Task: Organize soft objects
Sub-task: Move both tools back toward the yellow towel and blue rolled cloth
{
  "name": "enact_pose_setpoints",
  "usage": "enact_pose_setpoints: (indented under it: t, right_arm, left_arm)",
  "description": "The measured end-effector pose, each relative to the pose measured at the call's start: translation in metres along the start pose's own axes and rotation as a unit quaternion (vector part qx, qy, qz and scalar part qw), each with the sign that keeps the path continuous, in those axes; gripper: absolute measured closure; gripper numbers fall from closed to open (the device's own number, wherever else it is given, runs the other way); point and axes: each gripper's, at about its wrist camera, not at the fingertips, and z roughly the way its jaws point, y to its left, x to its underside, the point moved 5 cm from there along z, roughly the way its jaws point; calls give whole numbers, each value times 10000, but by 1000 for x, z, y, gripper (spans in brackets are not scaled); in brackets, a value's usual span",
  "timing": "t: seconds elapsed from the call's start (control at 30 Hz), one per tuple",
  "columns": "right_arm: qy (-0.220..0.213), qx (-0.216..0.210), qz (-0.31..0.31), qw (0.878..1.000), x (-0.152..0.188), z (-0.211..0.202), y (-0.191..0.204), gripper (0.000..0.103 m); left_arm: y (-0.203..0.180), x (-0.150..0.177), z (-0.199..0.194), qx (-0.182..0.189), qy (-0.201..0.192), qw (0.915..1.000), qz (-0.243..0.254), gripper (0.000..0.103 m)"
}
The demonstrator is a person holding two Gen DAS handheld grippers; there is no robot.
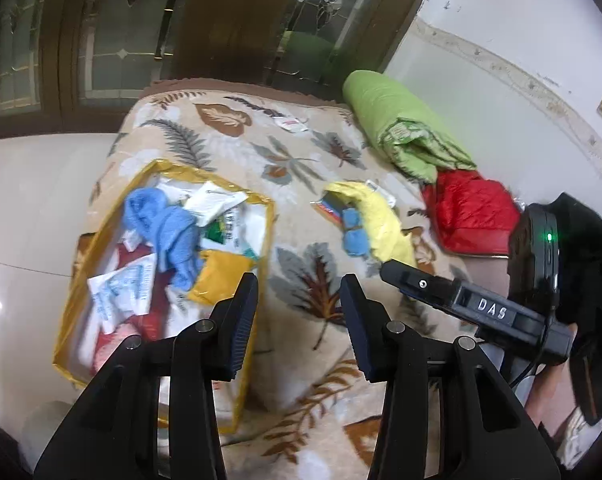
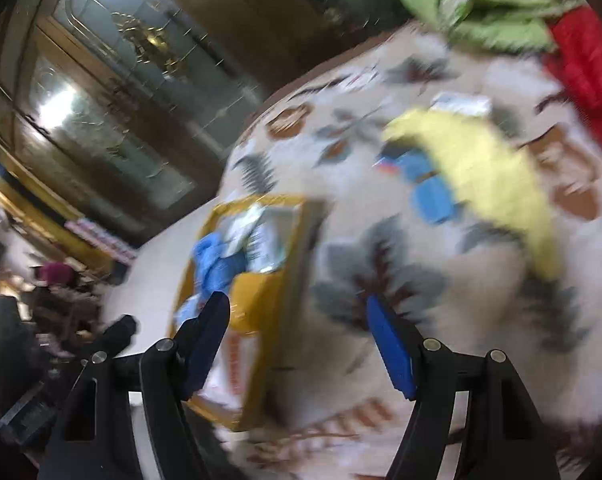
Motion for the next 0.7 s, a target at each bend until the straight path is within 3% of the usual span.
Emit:
enact_pose_setpoints:
  t: [0.17, 0.33, 0.7]
  right_arm:
    - [-192, 477, 93, 9986, 6, -15, -34, 32]
    - [-172, 624, 176, 9977, 6, -19, -65, 32]
    - [-245, 853, 299, 9956, -43, -6, -114, 32]
  left_arm:
    - [-14, -2, 22, 111, 136, 9998, 119, 60]
    - [-26, -6, 54, 272, 373, 9988, 167, 60]
    - [-49, -16, 160, 329, 960, 9945, 254, 60]
